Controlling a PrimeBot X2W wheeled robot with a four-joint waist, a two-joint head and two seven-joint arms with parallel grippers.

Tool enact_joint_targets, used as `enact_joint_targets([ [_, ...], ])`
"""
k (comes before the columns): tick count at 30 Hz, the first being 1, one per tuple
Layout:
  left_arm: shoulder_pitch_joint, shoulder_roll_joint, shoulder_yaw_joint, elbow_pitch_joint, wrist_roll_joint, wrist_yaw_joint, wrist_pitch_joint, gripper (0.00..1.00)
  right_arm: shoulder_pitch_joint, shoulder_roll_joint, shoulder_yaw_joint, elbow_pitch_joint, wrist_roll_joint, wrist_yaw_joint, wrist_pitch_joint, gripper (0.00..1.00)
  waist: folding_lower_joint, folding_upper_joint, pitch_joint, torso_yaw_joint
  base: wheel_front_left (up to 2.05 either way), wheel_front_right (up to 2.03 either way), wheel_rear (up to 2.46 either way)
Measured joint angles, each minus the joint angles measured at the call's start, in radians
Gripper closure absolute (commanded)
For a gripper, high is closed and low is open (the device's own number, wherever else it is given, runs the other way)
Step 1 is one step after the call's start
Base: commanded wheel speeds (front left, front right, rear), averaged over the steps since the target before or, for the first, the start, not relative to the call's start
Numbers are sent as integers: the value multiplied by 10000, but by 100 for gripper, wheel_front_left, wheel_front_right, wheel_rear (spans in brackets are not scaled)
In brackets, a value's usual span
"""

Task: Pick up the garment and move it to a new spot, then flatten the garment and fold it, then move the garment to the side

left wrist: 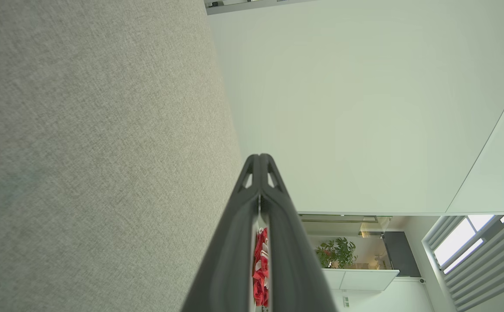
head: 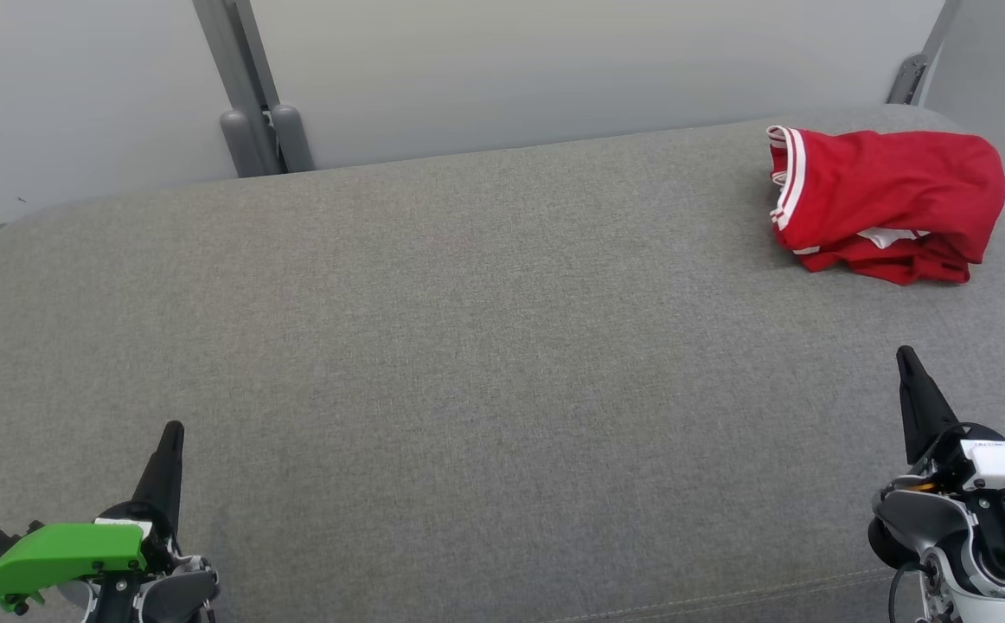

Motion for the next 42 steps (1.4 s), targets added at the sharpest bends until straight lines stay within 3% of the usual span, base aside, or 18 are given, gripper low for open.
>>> enact_joint_targets([
  [42, -5, -8, 10, 29, 0, -2, 10, 100, 0, 2, 8, -17, 58, 0, 0, 100, 0, 0, 0, 1, 0, 0, 0],
])
